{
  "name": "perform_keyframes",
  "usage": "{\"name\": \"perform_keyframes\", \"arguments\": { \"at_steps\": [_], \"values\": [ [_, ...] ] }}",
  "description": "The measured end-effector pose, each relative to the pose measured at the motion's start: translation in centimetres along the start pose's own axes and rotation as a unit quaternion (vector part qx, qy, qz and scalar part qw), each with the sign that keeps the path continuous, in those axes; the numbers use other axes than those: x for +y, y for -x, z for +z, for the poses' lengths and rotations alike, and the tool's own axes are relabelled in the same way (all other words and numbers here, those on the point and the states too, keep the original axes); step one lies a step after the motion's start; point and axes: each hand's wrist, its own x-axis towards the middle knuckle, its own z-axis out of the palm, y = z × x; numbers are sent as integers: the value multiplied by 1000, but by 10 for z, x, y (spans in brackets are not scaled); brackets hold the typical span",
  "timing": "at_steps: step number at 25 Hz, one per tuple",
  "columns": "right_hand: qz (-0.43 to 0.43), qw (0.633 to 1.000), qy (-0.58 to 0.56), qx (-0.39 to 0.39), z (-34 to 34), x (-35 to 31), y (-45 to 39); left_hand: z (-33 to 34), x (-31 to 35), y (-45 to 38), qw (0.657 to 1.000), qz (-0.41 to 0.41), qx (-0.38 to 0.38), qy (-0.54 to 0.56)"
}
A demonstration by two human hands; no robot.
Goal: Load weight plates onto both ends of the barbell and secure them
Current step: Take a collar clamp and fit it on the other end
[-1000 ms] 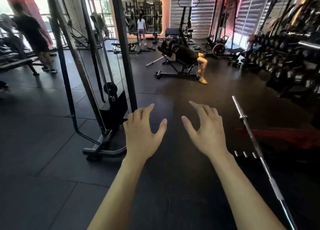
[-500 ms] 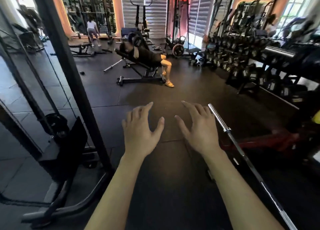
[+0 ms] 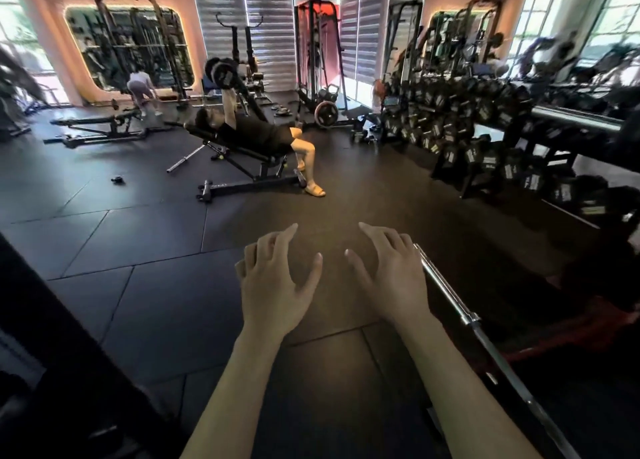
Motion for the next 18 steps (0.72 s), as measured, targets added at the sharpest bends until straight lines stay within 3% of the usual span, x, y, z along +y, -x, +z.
{"name": "perform_keyframes", "arguments": {
  "at_steps": [7,18],
  "values": [
    [1,999,-18,-28,103,41,-137,94,-56,-137,1000,-9,-18,-5],
    [90,995,41,25,222,107,-353,250,-105,-405,992,88,-33,80]
  ]
}}
